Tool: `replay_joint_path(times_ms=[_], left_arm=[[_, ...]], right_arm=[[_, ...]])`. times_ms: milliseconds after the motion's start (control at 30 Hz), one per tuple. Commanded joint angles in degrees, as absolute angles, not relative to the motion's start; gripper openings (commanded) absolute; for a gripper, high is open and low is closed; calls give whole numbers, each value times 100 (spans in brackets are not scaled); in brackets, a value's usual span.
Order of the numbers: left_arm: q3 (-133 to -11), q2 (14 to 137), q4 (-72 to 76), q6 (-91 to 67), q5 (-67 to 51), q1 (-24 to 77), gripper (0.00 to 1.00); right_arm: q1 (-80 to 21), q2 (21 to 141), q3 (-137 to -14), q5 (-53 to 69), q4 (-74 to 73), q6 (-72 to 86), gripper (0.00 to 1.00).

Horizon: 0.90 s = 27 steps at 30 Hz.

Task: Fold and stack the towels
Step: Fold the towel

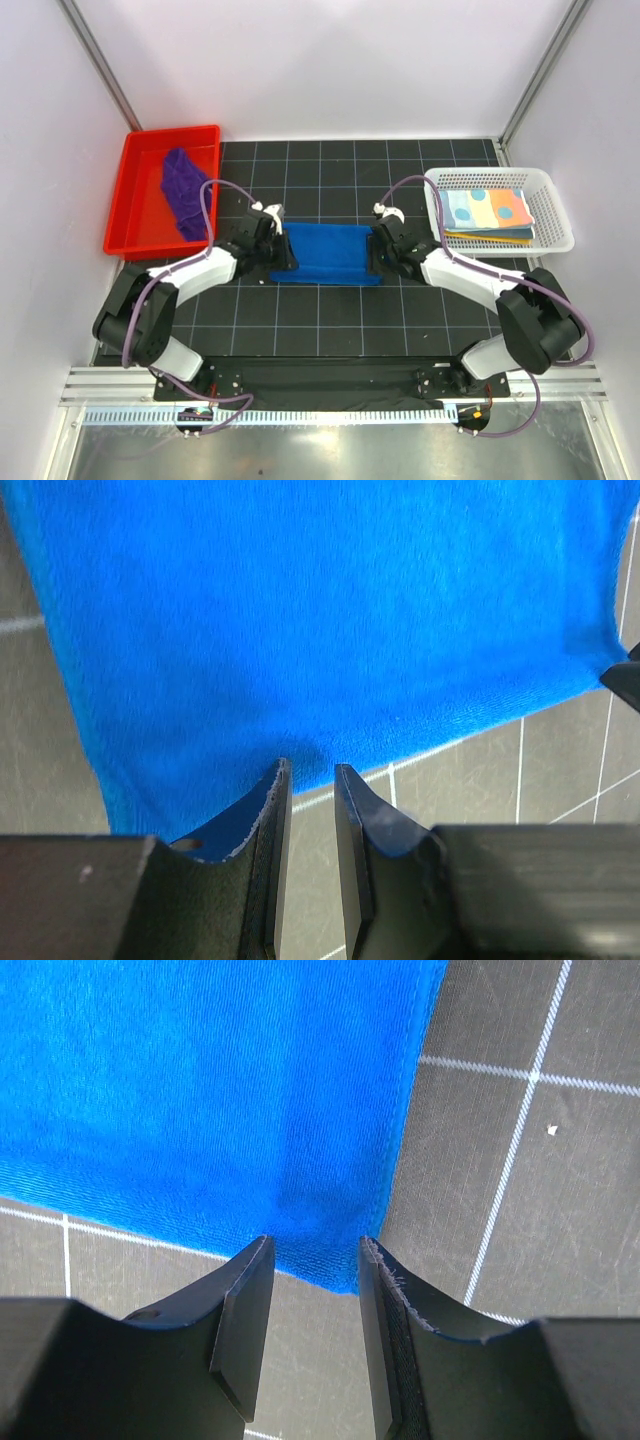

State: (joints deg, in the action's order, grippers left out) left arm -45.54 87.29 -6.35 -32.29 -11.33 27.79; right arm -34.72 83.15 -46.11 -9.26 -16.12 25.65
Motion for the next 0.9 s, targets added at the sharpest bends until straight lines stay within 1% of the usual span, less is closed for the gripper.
replay_joint_path(times_ms=[0, 133, 267, 400, 500, 667, 867], left_arm=[[-4351, 8254, -563, -3252, -976, 2830, 27], [-4289, 7867, -703, -3261, -879, 2830, 28], [-4508, 7848, -738, -3287, -896, 2839, 29], [-4693, 8191, -800, -3261, -862, 2856, 28], [-4509, 8323, -774, -3278, -616, 2856, 24], [-4079, 8446, -572, -3331, -404, 2848, 23], [-3982, 8718, -352, -3340, -396, 2848, 21]], right_arm=[[-3542, 8033, -4492, -958, -1635, 2522, 46], [-3559, 7867, -4491, -1072, -1775, 2514, 46], [-3560, 7813, -4658, -1125, -1828, 2531, 46], [-3559, 8032, -4834, -1081, -1828, 2514, 46], [-3568, 8191, -4660, -1072, -1750, 2522, 46], [-3560, 8349, -4272, -1020, -1503, 2593, 46], [-3568, 8473, -4210, -1072, -1459, 2628, 45]])
